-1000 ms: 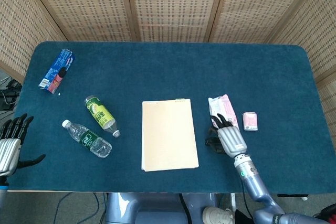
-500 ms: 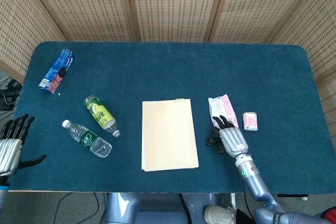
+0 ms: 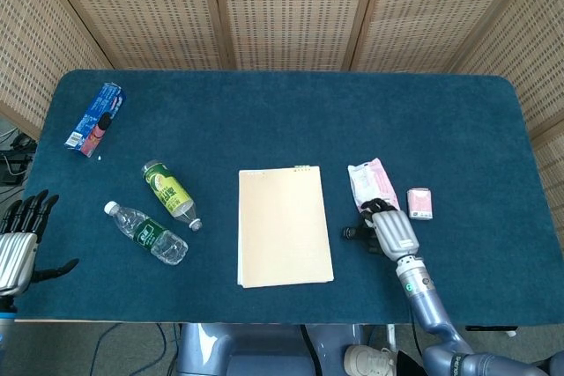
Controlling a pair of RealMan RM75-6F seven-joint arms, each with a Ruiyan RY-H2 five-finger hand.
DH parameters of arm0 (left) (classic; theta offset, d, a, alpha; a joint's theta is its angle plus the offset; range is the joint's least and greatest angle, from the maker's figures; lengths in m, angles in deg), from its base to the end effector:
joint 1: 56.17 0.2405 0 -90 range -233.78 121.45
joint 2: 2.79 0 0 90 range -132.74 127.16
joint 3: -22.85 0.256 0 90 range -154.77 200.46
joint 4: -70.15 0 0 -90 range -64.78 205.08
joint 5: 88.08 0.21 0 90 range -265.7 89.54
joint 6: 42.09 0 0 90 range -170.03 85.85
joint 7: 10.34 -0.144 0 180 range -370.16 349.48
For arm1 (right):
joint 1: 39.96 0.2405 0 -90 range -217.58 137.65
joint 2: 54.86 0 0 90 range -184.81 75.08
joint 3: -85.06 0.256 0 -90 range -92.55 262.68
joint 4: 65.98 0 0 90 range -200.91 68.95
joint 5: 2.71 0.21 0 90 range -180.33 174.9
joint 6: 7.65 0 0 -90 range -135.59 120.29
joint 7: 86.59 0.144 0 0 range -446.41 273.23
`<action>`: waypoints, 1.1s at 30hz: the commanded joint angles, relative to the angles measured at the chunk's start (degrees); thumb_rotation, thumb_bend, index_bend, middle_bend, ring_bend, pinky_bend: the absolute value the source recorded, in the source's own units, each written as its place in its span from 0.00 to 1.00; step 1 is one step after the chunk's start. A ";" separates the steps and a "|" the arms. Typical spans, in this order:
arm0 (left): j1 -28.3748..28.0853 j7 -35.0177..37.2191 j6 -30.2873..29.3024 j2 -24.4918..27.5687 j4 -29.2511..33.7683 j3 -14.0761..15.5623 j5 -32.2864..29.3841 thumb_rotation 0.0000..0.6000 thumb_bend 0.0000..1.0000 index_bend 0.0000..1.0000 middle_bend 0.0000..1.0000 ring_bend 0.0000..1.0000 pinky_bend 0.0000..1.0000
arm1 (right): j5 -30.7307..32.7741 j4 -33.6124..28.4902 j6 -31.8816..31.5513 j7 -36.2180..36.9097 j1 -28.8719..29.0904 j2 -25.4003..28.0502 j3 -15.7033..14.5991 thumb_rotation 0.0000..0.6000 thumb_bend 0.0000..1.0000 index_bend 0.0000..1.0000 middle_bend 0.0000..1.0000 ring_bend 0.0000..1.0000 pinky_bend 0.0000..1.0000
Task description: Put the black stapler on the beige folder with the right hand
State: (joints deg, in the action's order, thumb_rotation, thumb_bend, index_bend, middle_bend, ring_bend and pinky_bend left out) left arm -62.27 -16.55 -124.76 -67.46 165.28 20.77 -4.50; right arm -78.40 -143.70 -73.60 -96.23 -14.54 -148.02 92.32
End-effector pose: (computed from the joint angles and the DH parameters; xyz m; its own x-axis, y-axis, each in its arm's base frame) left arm -0.3052 0.1836 0.1460 0.4383 0.0558 0.8971 0.8984 0.0026 -0.4391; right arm -0.2311 -0.2855 -0.0156 0.3191 -0.2002 0.9263 -0.9387 -0.2013 0.2798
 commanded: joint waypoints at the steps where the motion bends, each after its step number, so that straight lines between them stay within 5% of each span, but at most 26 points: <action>1: 0.02 0.01 -0.10 -0.02 0.01 -0.01 0.07 1.00 0.05 0.00 0.00 0.00 0.00 | -4.02 1.04 -3.62 2.99 -0.07 -0.71 0.33 1.00 0.57 0.80 0.58 0.54 0.67; 6: 0.11 0.27 -0.29 0.03 0.00 -0.09 -0.01 1.00 0.05 0.00 0.00 0.00 0.00 | -5.81 -2.88 -4.26 2.61 0.74 0.91 0.79 1.00 0.57 0.80 0.62 0.62 0.77; 24: 0.18 1.63 -0.24 0.60 0.07 -0.04 0.14 1.00 0.05 0.00 0.00 0.00 0.00 | -3.02 -18.19 1.37 -15.90 9.29 -1.45 5.96 1.00 0.57 0.80 0.63 0.63 0.77; 33: 0.18 4.11 -0.03 1.40 -0.10 0.00 0.40 1.00 0.05 0.00 0.00 0.00 0.00 | 4.68 -14.20 4.14 -25.11 14.01 -9.03 7.34 1.00 0.56 0.78 0.60 0.61 0.77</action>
State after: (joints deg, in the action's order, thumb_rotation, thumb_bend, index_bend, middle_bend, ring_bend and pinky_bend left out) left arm -62.09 -12.51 -124.81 -66.08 165.21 20.79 -4.08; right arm -75.04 -158.98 -70.17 -119.94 -1.36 -156.03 99.52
